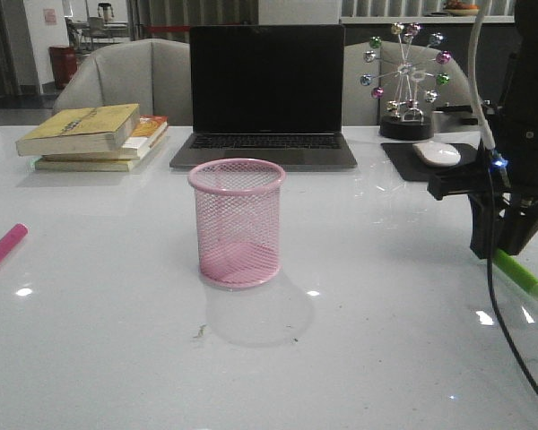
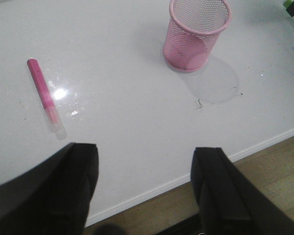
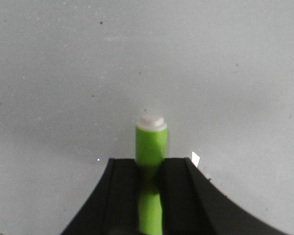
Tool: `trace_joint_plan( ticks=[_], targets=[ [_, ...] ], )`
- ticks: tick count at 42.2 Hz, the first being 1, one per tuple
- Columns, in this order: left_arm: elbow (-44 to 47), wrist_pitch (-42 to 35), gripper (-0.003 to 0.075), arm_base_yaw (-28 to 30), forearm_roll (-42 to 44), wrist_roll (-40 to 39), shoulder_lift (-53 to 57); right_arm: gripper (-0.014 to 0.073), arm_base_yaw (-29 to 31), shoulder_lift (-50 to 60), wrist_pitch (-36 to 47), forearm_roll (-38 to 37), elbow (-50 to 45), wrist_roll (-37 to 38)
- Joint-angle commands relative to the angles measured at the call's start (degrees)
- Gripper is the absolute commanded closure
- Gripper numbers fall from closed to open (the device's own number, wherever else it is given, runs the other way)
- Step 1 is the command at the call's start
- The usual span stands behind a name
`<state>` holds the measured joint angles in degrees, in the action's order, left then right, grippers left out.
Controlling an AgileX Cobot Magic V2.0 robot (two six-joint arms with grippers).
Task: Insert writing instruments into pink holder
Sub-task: 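Lower the right gripper onto the lime-green marker and grasp it, then lift the green marker with the right gripper over the pink holder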
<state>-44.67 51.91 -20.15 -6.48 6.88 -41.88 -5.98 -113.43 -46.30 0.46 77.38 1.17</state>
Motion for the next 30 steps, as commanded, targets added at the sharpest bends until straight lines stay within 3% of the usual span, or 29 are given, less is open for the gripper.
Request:
trace_joint_plan(
  ticks=[1, 9, 17, 22, 30],
  targets=[
    [-1.6, -3.7, 0.0266, -0.5, -1.0, 0.1, -0.1, 0.0356, 0.2, 1.6, -0.4, 0.1, 1.1, -0.1],
    [-1.6, -3.7, 0.0266, -0.5, -1.0, 0.1, -0.1, 0.0343, 0.2, 1.6, -0.8, 0.1, 1.1, -0.1],
    [-1.6, -3.7, 0.0266, -0.5, -1.0, 0.1, -0.1, 0.0225, 0.2, 1.6, -0.8, 0.1, 1.1, -0.1],
    [-1.6, -3.7, 0.0266, -0.5, -1.0, 0.1, -0.1, 0.0265, 0.2, 1.6, -0.8, 0.1, 1.1, -0.1],
    [-1.6, -3.7, 0.0266, -0.5, -1.0, 0.1, -0.1, 0.048, 0.2, 2.0, -0.8, 0.3, 1.1, -0.1]
  ],
)
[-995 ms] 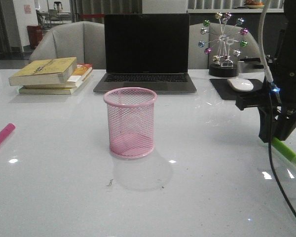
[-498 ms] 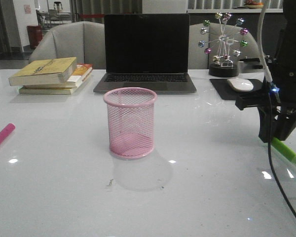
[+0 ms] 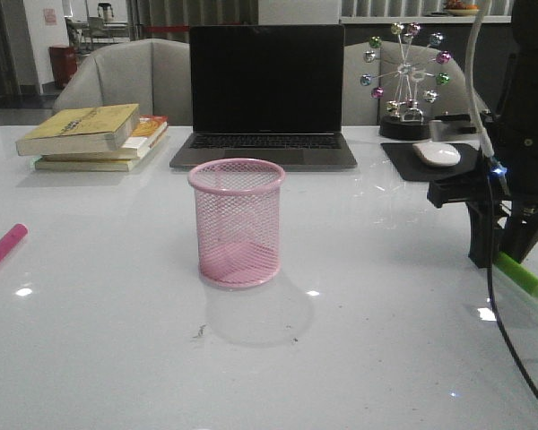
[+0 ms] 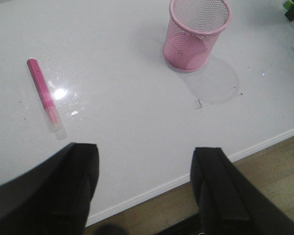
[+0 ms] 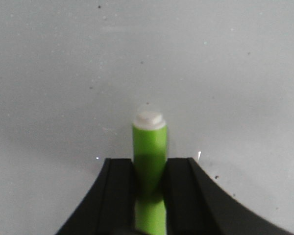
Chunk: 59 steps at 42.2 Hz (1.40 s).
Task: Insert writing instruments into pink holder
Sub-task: 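Lift the green marker with the right gripper over the pink holder, then lower the green marker into the holder and open the right gripper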
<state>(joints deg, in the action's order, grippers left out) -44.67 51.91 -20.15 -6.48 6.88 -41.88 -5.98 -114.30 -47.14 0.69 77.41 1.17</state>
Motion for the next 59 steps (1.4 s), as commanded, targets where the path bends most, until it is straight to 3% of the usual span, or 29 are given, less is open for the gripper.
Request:
trace_joint_plan(
  ticks=[1, 10, 19, 29, 43, 52, 59],
  targets=[
    [-1.6, -3.7, 0.0266, -0.5, -1.0, 0.1, -0.1, 0.0494, 0.1, 3.1, -0.2, 0.2, 1.1, -0.1],
    [-1.6, -3.7, 0.0266, -0.5, -1.0, 0.1, -0.1, 0.0502, -3.0, 10.6, 2.5, 1.5, 1.1, -1.2],
    [-1.6, -3.7, 0.0266, -0.5, -1.0, 0.1, -0.1, 0.0502, -11.9, 22.7, 12.0, 1.9, 0.8, -1.6],
    [-1.6, -3.7, 0.0266, -0.5, -1.0, 0.1, -0.1, 0.0502, -21.6, 31.1, 34.7, 3.9, -7.1, -1.6],
    [-1.6, -3.7, 0.0266, -0.5, -1.0, 0.1, -0.1, 0.0502, -30.3, 26.3, 80.7, 4.0, -24.7, -0.3],
    [-1.6, -3.7, 0.0266, -0.5, -1.0, 0.1, -0.1, 0.0502, -30.4, 16.9, 95.0, 3.7, -24.7, -0.3],
    [-1.6, -3.7, 0.0266, -0.5, -1.0, 0.1, -0.1, 0.0494, -30.4, 12.4, 98.6, 3.7, -24.7, -0.3]
  ],
)
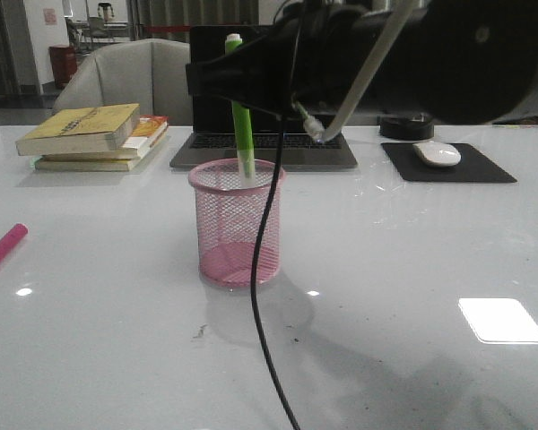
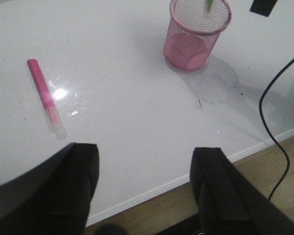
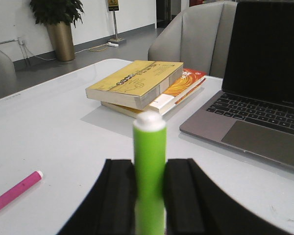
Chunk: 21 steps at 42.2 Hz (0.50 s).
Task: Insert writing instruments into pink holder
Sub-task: 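Lower the green marker into the holder and open the right gripper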
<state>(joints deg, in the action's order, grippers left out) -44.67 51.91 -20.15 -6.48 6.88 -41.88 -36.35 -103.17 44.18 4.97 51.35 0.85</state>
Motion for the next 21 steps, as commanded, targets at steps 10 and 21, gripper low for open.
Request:
trace_joint_plan(
  ticks=[10, 21],
  targets=[
    [-1.6, -3.7, 0.0266, -0.5, -1.0, 0.1, -0.1, 0.021, 0.0, -0.9, 6.5, -1.6, 1.4, 0.0],
    [-1.6, -3.7, 0.0266, -0.5, -1.0, 0.1, -0.1, 0.0123, 0.0, 4.7, 4.5, -1.6, 1.4, 0.0]
  ],
)
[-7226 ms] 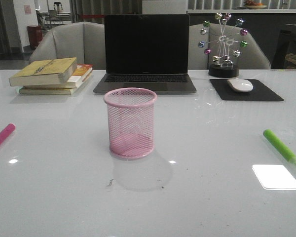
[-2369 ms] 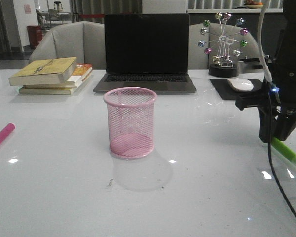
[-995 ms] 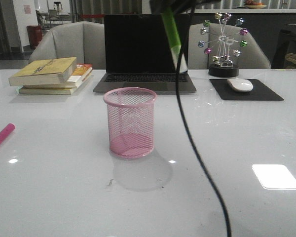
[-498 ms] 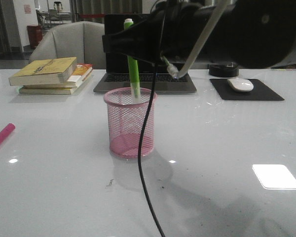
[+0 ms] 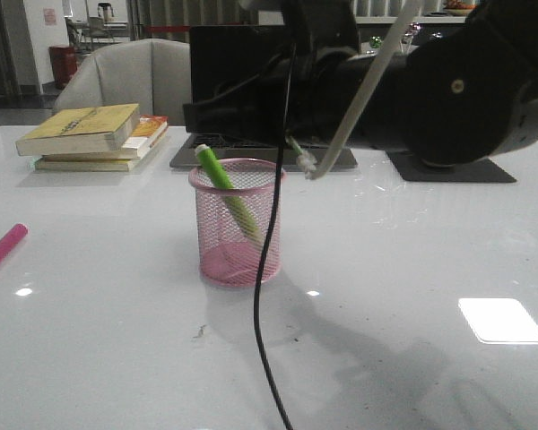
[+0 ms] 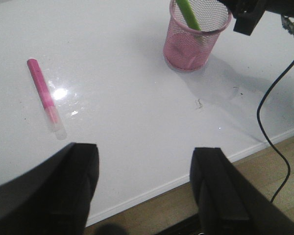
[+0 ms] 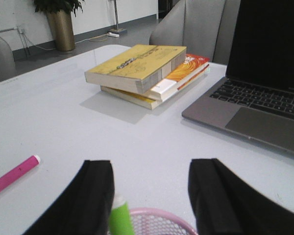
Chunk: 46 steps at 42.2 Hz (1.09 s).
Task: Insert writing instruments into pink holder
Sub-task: 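Lower the green marker into the holder and open the right gripper, then withdraw the right gripper and move the left gripper toward the pink marker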
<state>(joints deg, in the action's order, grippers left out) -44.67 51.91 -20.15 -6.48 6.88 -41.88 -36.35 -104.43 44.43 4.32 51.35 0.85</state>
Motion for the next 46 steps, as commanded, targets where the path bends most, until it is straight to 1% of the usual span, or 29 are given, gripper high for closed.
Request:
trace_joint_plan(
  ticks=[1, 5, 8, 12, 13, 15, 21, 30, 34, 37, 43, 46],
  targets=[
    [-1.6, -3.7, 0.0266, -0.5, -1.0, 0.1, -0.1, 0.0123, 0.0, 7.1, 2.8, -1.2, 1.4, 0.0],
    [-1.6, -3.7, 0.0266, -0.5, -1.0, 0.1, -0.1, 0.0125, 0.0, 14.2, -6.8, -2.8, 1.4, -0.1],
    [-1.6, -3.7, 0.0266, -0.5, -1.0, 0.1, -0.1, 0.0125, 0.1, 19.7, -16.3, -3.8, 1.4, -0.4],
    [-1.6, -3.7, 0.0266, -0.5, -1.0, 0.1, -0.1, 0.0125, 0.1, 27.6, -31.2, -5.0, 1.4, -0.8],
    [-1.6, -3.7, 0.0266, -0.5, -1.0, 0.1, -0.1, 0.0125, 0.1, 29.1, -33.0, -5.2, 1.4, -0.8],
    [-1.6, -3.7, 0.0266, -0.5, -1.0, 0.1, -0.1, 0.0125, 0.1, 32.8, -39.6, -5.9, 1.4, -0.8],
    [-1.6, -3.7, 0.0266, -0.5, -1.0, 0.1, -0.1, 0.0125, 0.1, 42.5, -54.1, -6.2, 1.4, -0.8],
    [-1.6, -3.7, 0.0266, -0.5, -1.0, 0.1, -0.1, 0.0125, 0.1, 53.1, -74.9, -6.2, 1.4, -0.8],
    [-1.6, -3.7, 0.0266, -0.5, -1.0, 0.1, -0.1, 0.0125, 0.1, 56.4, -83.2, -5.7, 1.3, -0.8],
    [-1.6, -3.8, 0.0266, -0.5, -1.0, 0.1, -0.1, 0.0125, 0.1, 58.2, -87.7, -5.0, 1.2, -0.8],
    [-1.6, -4.4, 0.026, -0.5, -0.8, -0.5, -0.5, 0.0125, 0.1, 61.0, -93.9, -4.3, 1.2, -0.8],
    [-1.6, -4.5, 0.0241, -0.4, 0.2, -2.8, -1.6, 0.0125, 0.1, 61.6, -95.2, -4.3, 1.2, -0.8]
  ],
)
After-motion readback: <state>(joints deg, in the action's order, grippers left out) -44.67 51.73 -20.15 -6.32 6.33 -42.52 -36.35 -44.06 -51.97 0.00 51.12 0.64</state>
